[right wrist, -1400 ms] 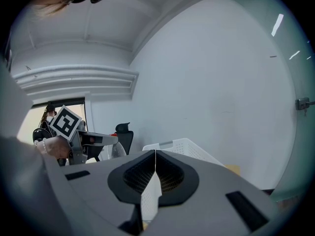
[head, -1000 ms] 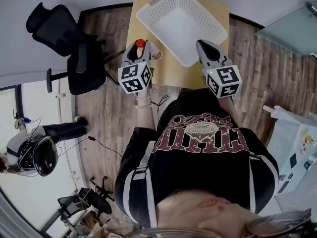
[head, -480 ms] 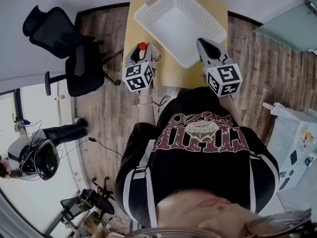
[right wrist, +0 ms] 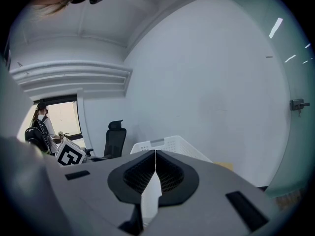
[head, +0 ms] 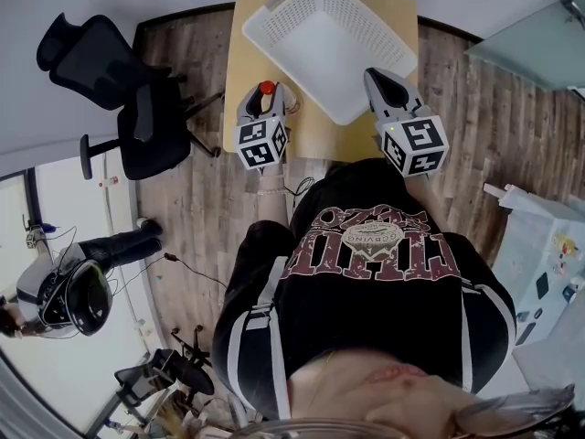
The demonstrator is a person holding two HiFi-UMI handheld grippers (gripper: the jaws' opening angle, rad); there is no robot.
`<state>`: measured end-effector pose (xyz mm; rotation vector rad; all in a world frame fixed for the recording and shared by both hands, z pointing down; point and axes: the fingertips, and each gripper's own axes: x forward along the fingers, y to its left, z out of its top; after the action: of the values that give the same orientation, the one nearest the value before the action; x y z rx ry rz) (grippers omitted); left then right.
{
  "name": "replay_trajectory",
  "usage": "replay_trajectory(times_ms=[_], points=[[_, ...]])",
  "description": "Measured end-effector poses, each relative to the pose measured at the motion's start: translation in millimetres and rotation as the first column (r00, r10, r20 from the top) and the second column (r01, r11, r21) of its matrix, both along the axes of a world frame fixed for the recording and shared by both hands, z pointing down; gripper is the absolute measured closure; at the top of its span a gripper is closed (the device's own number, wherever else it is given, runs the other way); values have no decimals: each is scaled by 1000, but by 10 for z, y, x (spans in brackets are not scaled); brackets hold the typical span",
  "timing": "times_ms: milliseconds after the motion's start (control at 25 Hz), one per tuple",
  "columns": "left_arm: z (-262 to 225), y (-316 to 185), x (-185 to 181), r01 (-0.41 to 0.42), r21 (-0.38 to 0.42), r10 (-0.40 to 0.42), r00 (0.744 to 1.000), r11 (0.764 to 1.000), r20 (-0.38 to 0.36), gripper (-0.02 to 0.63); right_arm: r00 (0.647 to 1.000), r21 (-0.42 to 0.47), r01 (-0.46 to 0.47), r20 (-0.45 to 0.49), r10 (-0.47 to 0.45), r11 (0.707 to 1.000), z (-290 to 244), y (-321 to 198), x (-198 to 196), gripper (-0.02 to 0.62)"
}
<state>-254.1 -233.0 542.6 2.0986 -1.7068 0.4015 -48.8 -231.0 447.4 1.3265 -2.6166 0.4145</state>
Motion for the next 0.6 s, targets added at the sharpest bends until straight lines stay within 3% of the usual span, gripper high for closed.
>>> replay_trajectory(times_ms=[600], points=[[26, 152, 74, 15, 35, -16, 999, 999, 35, 410, 1000, 5, 9, 0, -9, 1000, -1, 77, 31, 577]])
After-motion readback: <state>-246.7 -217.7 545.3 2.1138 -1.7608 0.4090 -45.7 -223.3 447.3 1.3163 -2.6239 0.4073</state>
